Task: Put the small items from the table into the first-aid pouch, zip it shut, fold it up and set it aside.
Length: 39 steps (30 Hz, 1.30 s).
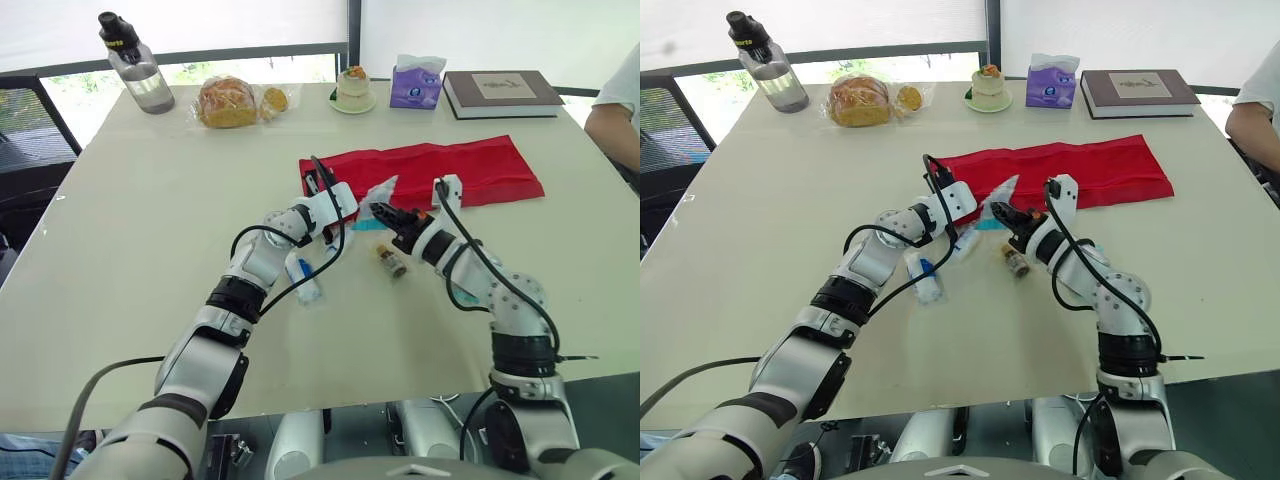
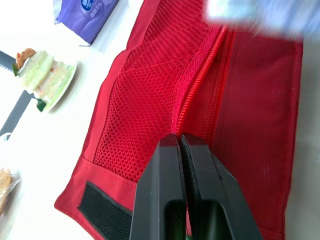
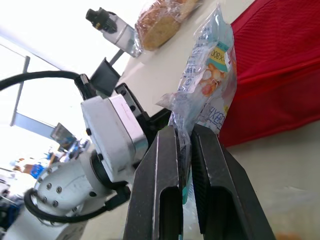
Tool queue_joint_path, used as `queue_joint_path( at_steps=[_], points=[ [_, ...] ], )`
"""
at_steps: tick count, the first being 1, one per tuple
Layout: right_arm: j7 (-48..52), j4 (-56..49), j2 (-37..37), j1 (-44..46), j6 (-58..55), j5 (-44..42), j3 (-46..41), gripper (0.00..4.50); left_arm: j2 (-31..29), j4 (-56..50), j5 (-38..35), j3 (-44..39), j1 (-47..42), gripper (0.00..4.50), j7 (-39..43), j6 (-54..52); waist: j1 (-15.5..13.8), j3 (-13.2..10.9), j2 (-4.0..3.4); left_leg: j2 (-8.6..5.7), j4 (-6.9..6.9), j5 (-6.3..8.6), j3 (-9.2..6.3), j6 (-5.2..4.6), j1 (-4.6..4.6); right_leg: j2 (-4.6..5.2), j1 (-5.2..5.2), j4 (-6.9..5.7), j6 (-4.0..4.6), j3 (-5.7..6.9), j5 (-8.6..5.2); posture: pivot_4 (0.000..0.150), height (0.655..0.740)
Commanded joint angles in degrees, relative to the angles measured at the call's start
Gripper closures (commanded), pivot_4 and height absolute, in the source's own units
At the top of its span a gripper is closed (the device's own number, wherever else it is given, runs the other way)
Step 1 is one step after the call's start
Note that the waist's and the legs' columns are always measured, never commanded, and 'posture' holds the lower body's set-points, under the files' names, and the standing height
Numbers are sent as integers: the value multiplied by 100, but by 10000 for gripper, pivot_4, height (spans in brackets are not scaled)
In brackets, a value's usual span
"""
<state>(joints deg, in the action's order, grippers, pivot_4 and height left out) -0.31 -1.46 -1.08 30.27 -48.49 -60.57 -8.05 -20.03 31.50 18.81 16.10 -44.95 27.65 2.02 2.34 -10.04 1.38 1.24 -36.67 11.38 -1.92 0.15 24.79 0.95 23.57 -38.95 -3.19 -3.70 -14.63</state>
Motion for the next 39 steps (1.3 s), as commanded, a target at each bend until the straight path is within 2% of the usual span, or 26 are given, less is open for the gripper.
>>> queue_joint_path(
  at_steps=[1, 11, 20, 32, 39],
  points=[
    [188, 366, -281, 211, 171, -137, -235, 45000, 39, -389, -214, -192, -172, 43990, 60, -21, -1, 0, 0, 0, 0, 0, 0, 0, 0, 0, 0, 0, 0, 0, 0, 1500, 7400],
    [496, 1332, -527, 414, 199, 30, -461, 45000, 83, -974, -442, -350, 67, 43990, 113, -454, 7, 0, -1, -1, 0, 0, 0, 0, -1, 1, 0, -1, 0, 0, 0, 1500, 7400],
    [681, 1898, -837, 876, 593, -134, -1016, 45000, 60, -1597, -560, -331, 399, 43990, 305, -855, 4, -1, -2, 0, 6, 0, 0, 0, -3, 1, 1, -1, 1, 0, 1, 1500, 7400],
    [560, 2171, -848, 849, 84, 155, -772, 45000, 250, -1823, -740, -386, 376, 43990, 286, -995, 11, -1, -2, 0, 7, 0, 1, 0, -3, 1, 1, 0, 1, 0, 1, 1500, 7400],
    [687, 2829, -790, 1355, 162, 325, -927, 45000, 237, -2049, -841, -327, 571, 43990, 468, -965, 31, -1, -2, 1, 10, 0, 0, 0, -6, -1, 2, -1, 1, -1, 1, 1500, 7400]
  ],
)
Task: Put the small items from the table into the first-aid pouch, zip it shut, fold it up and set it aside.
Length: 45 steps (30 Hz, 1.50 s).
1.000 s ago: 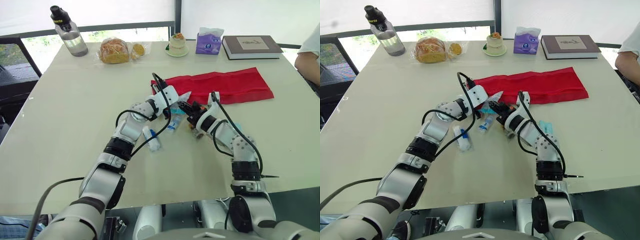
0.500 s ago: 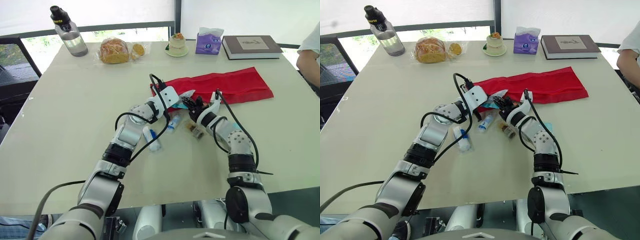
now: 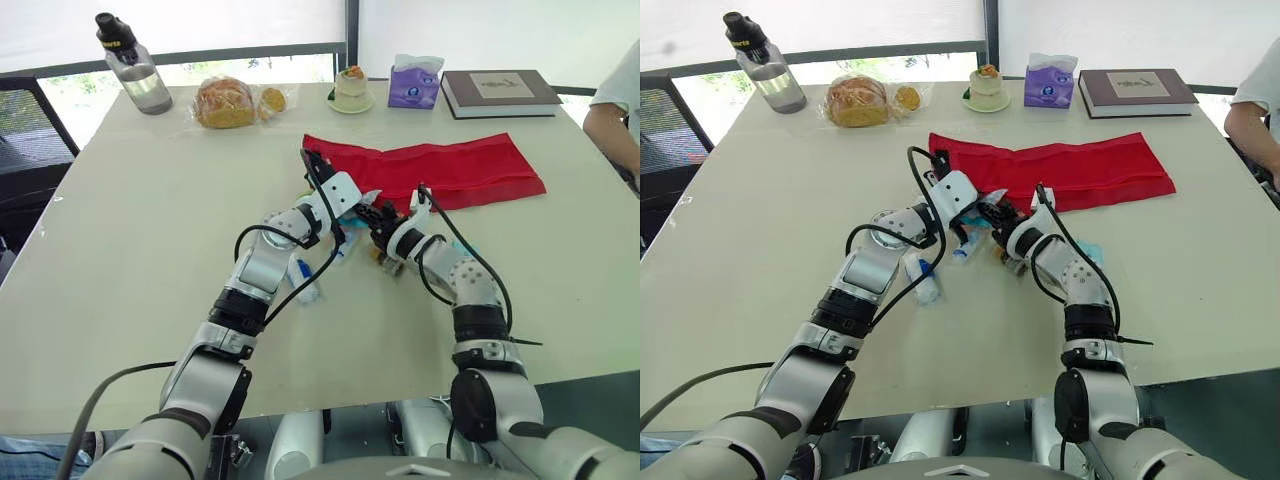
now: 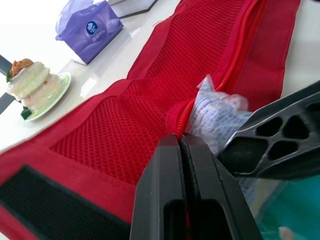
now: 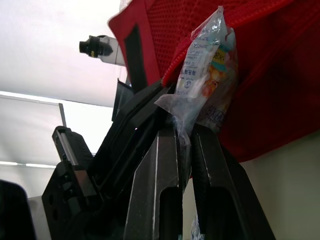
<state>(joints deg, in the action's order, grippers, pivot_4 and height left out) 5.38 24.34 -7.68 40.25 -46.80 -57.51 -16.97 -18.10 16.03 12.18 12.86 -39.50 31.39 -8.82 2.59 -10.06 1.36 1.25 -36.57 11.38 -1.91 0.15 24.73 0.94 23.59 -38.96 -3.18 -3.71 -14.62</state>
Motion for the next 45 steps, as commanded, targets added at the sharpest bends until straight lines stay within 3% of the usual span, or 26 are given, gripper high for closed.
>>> queue_joint_path(
  at_steps=[1, 12, 23, 32, 34, 36, 40, 45],
  points=[
    [140, 325, -123, 412, -6, 35, -61, 45000, 44, -530, -179, -8, 52, 43990, 105, 114, 4, 0, 0, 0, 2, 0, 2, 0, -1, 0, 0, 0, 0, -1, 0, 1500, 7400],
    [300, 1587, -206, 1349, 812, -77, -991, 45000, 18, -884, -266, -56, 468, 43990, 293, -161, -7, 0, 0, -1, 1, 0, 3, 0, -1, 2, 0, 1, 1, -1, 1, 1500, 7400],
    [222, 1834, -381, 1574, 1235, -471, -1500, 45000, 146, -1051, -408, 26, 575, 43990, 434, -411, -7, 1, -1, 0, 1, 0, 2, 0, -2, 1, -1, 0, 1, -1, 1, 1500, 7400],
    [408, 1458, -361, 1279, 1211, 294, -599, 45000, 205, -946, -701, -134, 555, 43990, 446, -673, -6, 1, -2, 0, 2, 0, 2, 0, -2, 1, -1, 0, 1, -1, 1, 1500, 7400],
    [435, 1353, -354, 1230, 1156, 302, -574, 36716, 188, -860, -716, -180, 479, 45000, 418, -669, -7, 1, -2, -1, 1, 0, 2, 0, -1, 1, -1, 1, 1, -1, 1, 1500, 7400],
    [384, 1235, -322, 1165, 1132, 426, -479, 33083, 172, -802, -728, -223, 425, 45000, 411, -661, -11, 0, -3, -1, 2, 0, 2, 0, 0, 1, -1, 2, 1, -1, 1, 1500, 7400],
    [344, 1015, -233, 976, 1069, 817, -249, 14639, 144, -662, -788, -305, 329, 45000, 365, -647, -9, 0, -3, -1, 3, 0, 2, 0, 1, 2, 0, 3, 2, -1, 1, 1500, 7400],
    [238, 768, -229, 757, 893, 878, -271, 14639, 210, -506, -861, -322, 261, 45000, 347, -610, -7, 0, -3, -1, 4, 0, 1, 0, 0, 2, 0, 3, 2, 0, 1, 1500, 7400]
  ],
)
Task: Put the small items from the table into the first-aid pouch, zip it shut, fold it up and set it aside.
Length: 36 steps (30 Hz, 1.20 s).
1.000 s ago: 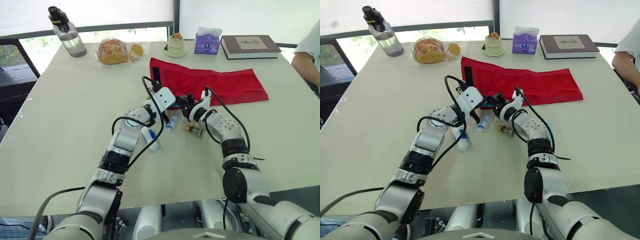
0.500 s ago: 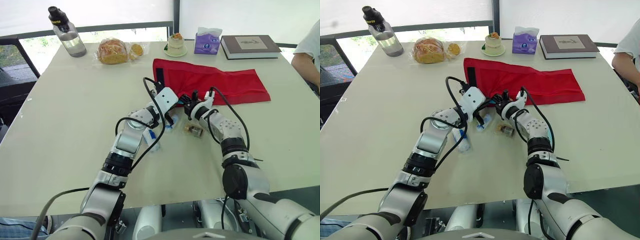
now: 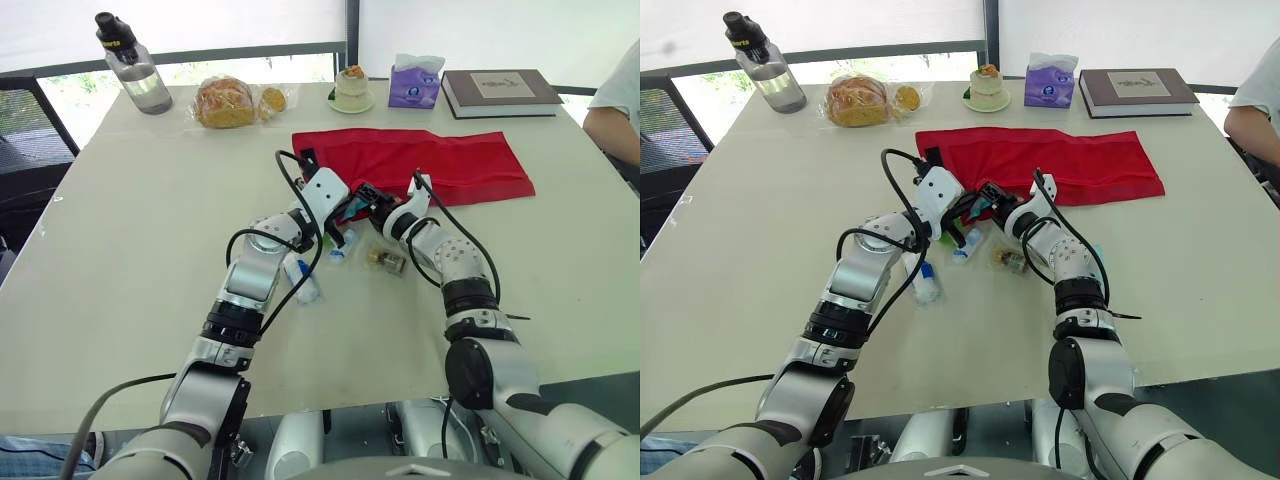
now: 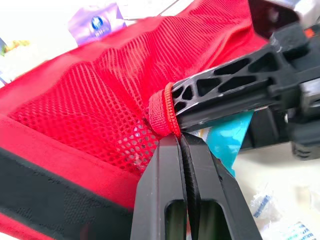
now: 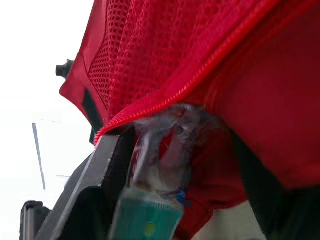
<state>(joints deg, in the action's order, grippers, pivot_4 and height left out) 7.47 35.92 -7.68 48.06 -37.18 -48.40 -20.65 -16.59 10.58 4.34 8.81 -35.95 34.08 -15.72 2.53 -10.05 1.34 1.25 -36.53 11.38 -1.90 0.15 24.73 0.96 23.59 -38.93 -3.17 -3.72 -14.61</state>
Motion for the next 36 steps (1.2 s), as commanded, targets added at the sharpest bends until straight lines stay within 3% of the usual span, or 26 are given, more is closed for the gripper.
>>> queue_joint_path(
  at_steps=[1, 12, 16, 27, 36],
  points=[
    [21, -415, -229, -44, -81, -14, 94, 14639, 68, 65, -82, 90, -109, 45000, 75, 96, -1, 0, 0, 0, 0, 0, 0, 0, 0, 0, 0, 0, 0, 0, 0, 1500, 7400],
    [-219, -468, -171, -151, -210, 400, 229, 14639, 94, 485, -358, -152, -378, 45000, 155, 170, 2, 0, 0, -1, 0, 0, 1, 0, -1, 0, 0, 0, 0, 0, 0, 1500, 7400],
    [-214, -496, -152, -157, -227, 462, 229, 26949, 105, 611, -452, -234, -437, 45000, 160, 176, -1, 0, 0, -1, 0, 0, 0, 0, 0, 0, 0, 0, 0, 0, 0, 1500, 7400],
    [-288, -713, -114, -249, -300, 601, 293, 26949, 44, 962, -672, -385, -613, 45000, 220, 188, -2, 0, 0, -1, 0, 0, 0, 0, -1, 0, 0, 0, 0, 0, 0, 1500, 7400],
    [-129, -1607, 407, -520, -942, 1110, 1006, 26949, 6, 1401, -1485, -827, -943, 45000, 882, -393, 1, 0, 0, -1, 0, 0, -1, 0, 1, 0, 0, 2, 0, 1, 0, 1500, 7400]
  ],
)
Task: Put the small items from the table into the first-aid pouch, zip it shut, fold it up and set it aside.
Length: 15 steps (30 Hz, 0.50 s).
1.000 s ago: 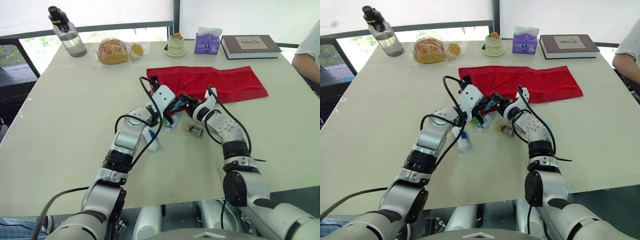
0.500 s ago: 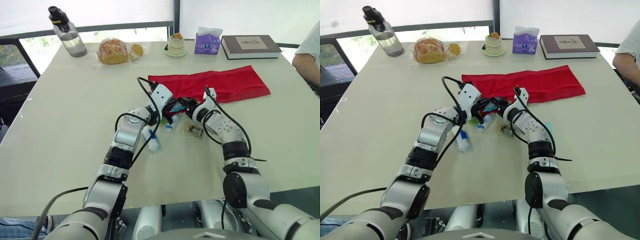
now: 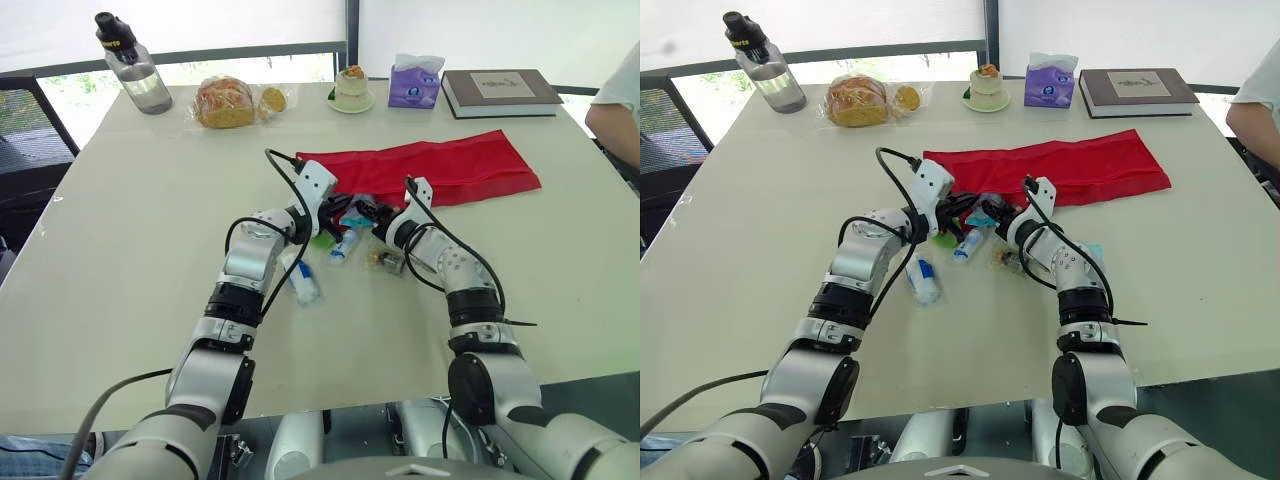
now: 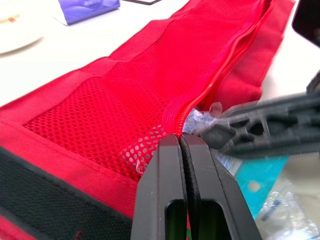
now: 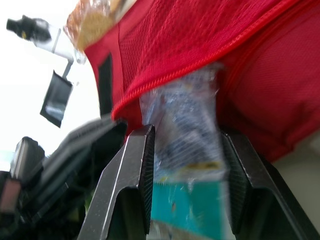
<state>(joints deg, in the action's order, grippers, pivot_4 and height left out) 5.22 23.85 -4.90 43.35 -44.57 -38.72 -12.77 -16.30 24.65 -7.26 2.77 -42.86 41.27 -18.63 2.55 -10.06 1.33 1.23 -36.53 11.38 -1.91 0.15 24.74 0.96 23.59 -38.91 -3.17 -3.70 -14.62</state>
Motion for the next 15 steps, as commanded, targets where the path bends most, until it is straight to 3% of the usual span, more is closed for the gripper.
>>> queue_joint_path(
  at_steps=[1, 15],
  points=[
    [123, -509, 203, -71, -259, 203, 295, 26949, -50, 84, -369, -252, -292, 45000, 225, -130, -1, 0, 0, 0, 0, 0, 0, 0, 0, 0, 0, 0, 0, 0, 0, 1500, 7400],
    [172, -724, 235, -58, -286, 443, 285, 26949, -176, 497, -618, -312, -483, 45000, 839, -278, 1, 0, 0, 0, 1, 0, -2, 0, 0, -1, 0, 1, 0, 1, 0, 1500, 7400]
  ],
)
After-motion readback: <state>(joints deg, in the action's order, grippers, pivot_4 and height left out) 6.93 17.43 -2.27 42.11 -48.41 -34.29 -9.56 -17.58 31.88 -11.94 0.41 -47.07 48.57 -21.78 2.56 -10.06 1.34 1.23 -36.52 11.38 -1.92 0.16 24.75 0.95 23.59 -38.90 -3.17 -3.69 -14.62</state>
